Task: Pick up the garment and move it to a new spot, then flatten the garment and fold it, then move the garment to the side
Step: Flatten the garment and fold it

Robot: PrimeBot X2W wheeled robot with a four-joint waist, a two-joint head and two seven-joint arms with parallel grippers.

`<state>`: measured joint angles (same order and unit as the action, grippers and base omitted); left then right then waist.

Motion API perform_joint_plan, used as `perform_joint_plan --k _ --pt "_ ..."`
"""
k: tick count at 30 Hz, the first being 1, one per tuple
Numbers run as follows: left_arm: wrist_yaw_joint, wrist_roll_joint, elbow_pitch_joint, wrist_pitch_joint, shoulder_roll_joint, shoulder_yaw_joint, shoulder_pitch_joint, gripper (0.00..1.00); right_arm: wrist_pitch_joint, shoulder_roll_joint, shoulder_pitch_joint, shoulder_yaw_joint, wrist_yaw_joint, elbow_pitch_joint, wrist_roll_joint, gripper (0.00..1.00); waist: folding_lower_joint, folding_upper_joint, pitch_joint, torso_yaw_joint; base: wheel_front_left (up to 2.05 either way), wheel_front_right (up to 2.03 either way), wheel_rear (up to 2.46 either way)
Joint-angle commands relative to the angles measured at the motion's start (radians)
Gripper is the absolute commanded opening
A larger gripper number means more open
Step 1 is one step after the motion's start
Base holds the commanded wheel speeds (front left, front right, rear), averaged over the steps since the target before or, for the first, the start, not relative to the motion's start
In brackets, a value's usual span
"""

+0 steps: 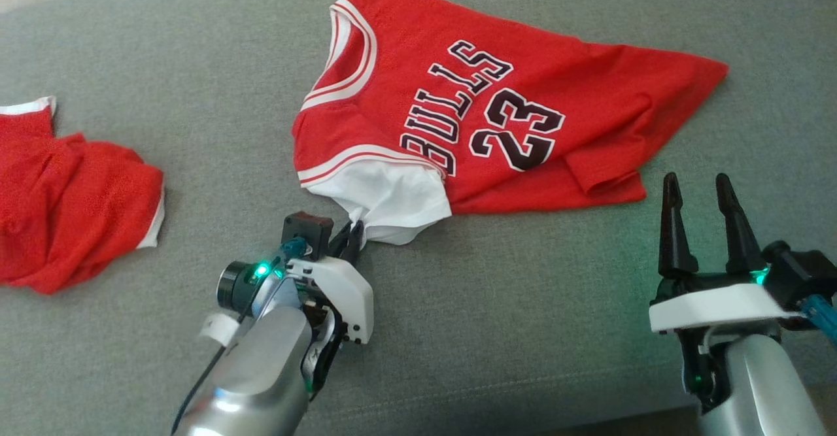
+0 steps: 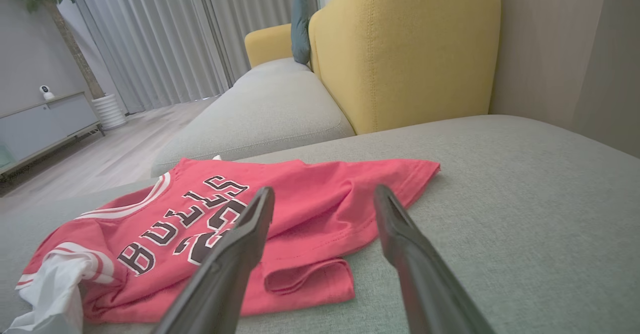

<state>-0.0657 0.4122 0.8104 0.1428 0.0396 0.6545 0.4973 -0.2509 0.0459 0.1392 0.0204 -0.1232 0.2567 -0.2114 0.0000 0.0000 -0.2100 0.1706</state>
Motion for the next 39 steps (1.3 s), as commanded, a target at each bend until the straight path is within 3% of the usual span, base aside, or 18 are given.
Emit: perform_joint_plan --k 1,8,16,20,24,26,33,39 --pt "-0.014 0.016 -0.008 0.014 0.011 -0.016 0.015 0.00 -0.011 0.004 0.028 -0.019 -0.008 -0.028 -0.001 1.00 0.0000 0.0000 0.008 -0.009 0.00 0.00 0.00" --pt "-0.135 0.019 -0.072 0.114 0.039 -0.109 0.050 0.00 -0.011 0.004 0.028 0.074 -0.008 -0.018 0.006 1.00 0.0000 0.0000 0.054 -0.052 0.00 0.00 0.00" --pt "-0.229 -0.079 -0.362 0.119 0.113 -0.230 -0.039 0.00 -0.011 0.004 0.023 0.116 -0.008 0.026 0.019 1.00 0.0000 0.0000 0.100 -0.106 0.00 0.00 0.00" --pt "-0.248 -0.117 -0.429 0.119 0.121 -0.259 -0.108 0.00 -0.011 0.004 0.022 0.100 -0.008 0.055 0.021 1.00 0.0000 0.0000 0.108 -0.118 0.00 0.00 0.00" --pt "-0.236 -0.122 -0.368 0.119 0.113 -0.250 -0.156 0.00 -0.011 0.004 0.022 0.076 -0.008 0.087 0.023 1.00 0.0000 0.0000 0.113 -0.118 0.00 0.00 0.00" --pt "-0.238 -0.123 -0.330 0.119 0.108 -0.251 -0.164 1.00 -0.011 0.004 0.021 0.064 -0.008 0.105 0.024 1.00 0.0000 0.0000 0.113 -0.115 0.00 0.00 0.00" --pt "-0.229 -0.138 -0.403 0.119 0.085 -0.301 -0.181 1.00 -0.004 0.004 0.018 0.041 -0.008 0.170 0.037 1.00 0.0000 0.0000 0.106 -0.121 0.00 0.00 0.00" --pt "-0.195 -0.164 -0.472 0.119 0.062 -0.313 -0.210 1.00 0.010 0.004 0.065 0.065 -0.008 0.255 -0.012 1.00 0.0000 0.0000 0.096 -0.154 0.00 0.00 0.00"
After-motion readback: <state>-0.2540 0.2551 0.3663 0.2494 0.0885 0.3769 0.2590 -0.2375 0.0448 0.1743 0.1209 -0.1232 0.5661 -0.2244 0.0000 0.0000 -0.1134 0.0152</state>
